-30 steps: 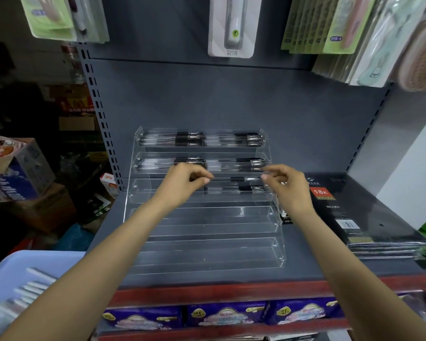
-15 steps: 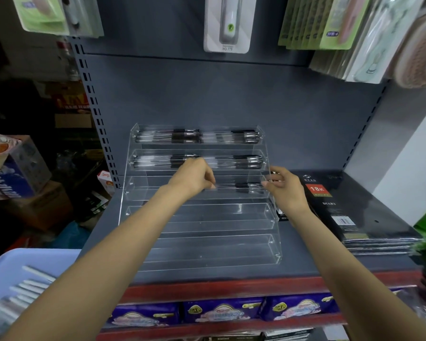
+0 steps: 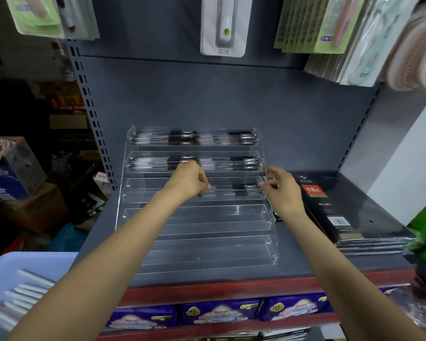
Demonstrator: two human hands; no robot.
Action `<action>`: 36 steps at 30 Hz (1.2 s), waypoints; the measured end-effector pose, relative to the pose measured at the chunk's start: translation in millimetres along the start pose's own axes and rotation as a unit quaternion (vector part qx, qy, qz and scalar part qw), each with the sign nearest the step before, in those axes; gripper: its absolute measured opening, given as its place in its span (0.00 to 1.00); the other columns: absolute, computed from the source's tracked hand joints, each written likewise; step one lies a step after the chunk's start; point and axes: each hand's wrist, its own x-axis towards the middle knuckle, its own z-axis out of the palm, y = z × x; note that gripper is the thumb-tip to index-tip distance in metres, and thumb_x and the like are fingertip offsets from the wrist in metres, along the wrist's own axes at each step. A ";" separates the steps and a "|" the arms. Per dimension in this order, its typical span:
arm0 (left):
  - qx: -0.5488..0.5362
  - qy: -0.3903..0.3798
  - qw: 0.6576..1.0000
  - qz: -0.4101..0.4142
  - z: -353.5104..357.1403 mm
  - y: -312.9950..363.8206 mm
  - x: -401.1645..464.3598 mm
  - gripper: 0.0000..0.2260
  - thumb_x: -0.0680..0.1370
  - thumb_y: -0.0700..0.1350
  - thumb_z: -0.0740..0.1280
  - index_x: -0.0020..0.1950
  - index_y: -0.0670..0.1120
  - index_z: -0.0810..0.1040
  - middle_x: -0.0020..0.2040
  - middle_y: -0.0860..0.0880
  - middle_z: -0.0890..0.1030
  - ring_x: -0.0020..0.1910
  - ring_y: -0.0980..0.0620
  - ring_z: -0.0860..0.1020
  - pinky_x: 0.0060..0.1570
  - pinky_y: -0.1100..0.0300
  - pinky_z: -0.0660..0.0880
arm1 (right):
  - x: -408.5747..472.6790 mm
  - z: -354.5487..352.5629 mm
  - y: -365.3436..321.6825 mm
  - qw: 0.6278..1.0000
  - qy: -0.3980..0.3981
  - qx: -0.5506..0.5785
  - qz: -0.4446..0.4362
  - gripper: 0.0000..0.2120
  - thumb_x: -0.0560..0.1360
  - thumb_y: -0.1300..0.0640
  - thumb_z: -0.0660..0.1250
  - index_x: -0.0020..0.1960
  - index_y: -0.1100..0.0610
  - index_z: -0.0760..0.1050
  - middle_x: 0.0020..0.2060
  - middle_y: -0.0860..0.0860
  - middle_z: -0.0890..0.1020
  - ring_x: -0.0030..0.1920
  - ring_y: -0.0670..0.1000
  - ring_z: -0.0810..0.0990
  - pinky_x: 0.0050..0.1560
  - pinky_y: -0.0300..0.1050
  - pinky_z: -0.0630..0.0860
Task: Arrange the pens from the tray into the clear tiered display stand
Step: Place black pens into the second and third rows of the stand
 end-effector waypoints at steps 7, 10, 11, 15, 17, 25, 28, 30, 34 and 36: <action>-0.092 0.069 0.991 0.065 -14.4 -21.2 -30.1 0.06 0.77 0.43 0.67 0.52 0.46 0.81 0.47 0.51 0.82 0.46 0.55 0.78 0.50 0.67 0.72 | -17.9 30.6 -40.2 0.995 -0.016 -0.027 -0.093 0.14 0.76 0.63 0.64 0.61 0.57 0.75 0.57 0.53 0.77 0.50 0.47 0.76 0.53 0.33 0.69; -0.109 0.109 0.984 0.089 -29.5 -40.3 -54.3 0.10 0.78 0.43 0.65 0.59 0.48 0.77 0.46 0.54 0.79 0.45 0.57 0.77 0.43 0.77 0.68 | -31.2 60.9 -68.1 0.992 -0.080 0.002 -0.097 0.11 0.75 0.63 0.64 0.56 0.57 0.77 0.52 0.53 0.81 0.47 0.47 0.78 0.51 0.36 0.74; -0.104 0.122 0.983 0.093 -35.8 -50.5 -63.9 0.10 0.78 0.44 0.64 0.59 0.48 0.76 0.46 0.54 0.79 0.45 0.57 0.77 0.43 0.75 0.68 | -38.4 72.0 -78.3 0.991 -0.093 0.012 -0.101 0.10 0.75 0.63 0.64 0.56 0.57 0.77 0.51 0.53 0.81 0.47 0.47 0.78 0.49 0.33 0.73; -0.092 0.165 0.979 0.073 -66.4 -107.1 -108.6 0.08 0.78 0.42 0.64 0.56 0.46 0.78 0.45 0.54 0.79 0.46 0.58 0.77 0.49 0.66 0.72 | -77.3 125.5 -122.3 0.981 -0.146 0.037 -0.126 0.10 0.74 0.64 0.64 0.54 0.57 0.78 0.49 0.52 0.81 0.47 0.47 0.78 0.54 0.37 0.74; -0.081 0.178 0.980 0.041 -83.6 -143.3 -136.2 0.07 0.78 0.41 0.65 0.55 0.46 0.78 0.44 0.54 0.79 0.45 0.58 0.77 0.49 0.64 0.73 | -103.3 156.3 -145.6 0.974 -0.178 0.036 -0.136 0.11 0.75 0.65 0.63 0.54 0.56 0.78 0.50 0.52 0.81 0.48 0.48 0.79 0.56 0.40 0.75; -0.072 0.146 0.977 -0.137 -131.2 -309.8 -253.8 0.06 0.78 0.42 0.64 0.52 0.44 0.80 0.47 0.46 0.83 0.46 0.48 0.80 0.46 0.57 0.74 | -216.9 296.3 -215.3 0.936 -0.326 0.010 -0.130 0.12 0.79 0.62 0.60 0.61 0.58 0.74 0.57 0.53 0.78 0.52 0.49 0.76 0.55 0.38 0.71; -0.062 0.115 0.975 -0.180 -129.2 -360.0 -287.2 0.06 0.78 0.41 0.65 0.51 0.45 0.80 0.49 0.48 0.83 0.46 0.48 0.80 0.42 0.61 0.70 | -251.5 347.2 -215.4 0.919 -0.378 -0.031 -0.105 0.13 0.80 0.61 0.59 0.63 0.59 0.73 0.60 0.54 0.76 0.58 0.52 0.76 0.61 0.44 0.72; -0.063 0.082 0.972 -0.210 -121.2 -391.1 -304.9 0.06 0.77 0.40 0.65 0.51 0.45 0.80 0.49 0.47 0.83 0.47 0.47 0.80 0.42 0.62 0.70 | -268.9 376.7 -206.6 0.910 -0.398 -0.061 -0.094 0.13 0.79 0.63 0.60 0.62 0.60 0.74 0.60 0.56 0.77 0.58 0.54 0.77 0.62 0.47 0.72; -0.050 0.011 0.972 -0.231 -101.3 -436.4 -329.5 0.07 0.78 0.40 0.63 0.51 0.43 0.80 0.51 0.42 0.82 0.51 0.42 0.79 0.51 0.53 0.75 | -292.8 417.5 -181.9 0.891 -0.432 -0.127 -0.052 0.14 0.79 0.63 0.59 0.63 0.60 0.74 0.61 0.57 0.77 0.57 0.57 0.76 0.57 0.48 0.73; -0.021 -0.024 0.976 -0.215 -92.7 -447.0 -336.6 0.10 0.80 0.40 0.60 0.57 0.41 0.78 0.56 0.43 0.80 0.53 0.42 0.78 0.50 0.56 0.72 | -301.0 429.7 -171.0 0.880 -0.446 -0.155 -0.045 0.14 0.80 0.63 0.58 0.64 0.60 0.73 0.62 0.58 0.76 0.57 0.58 0.76 0.56 0.48 0.74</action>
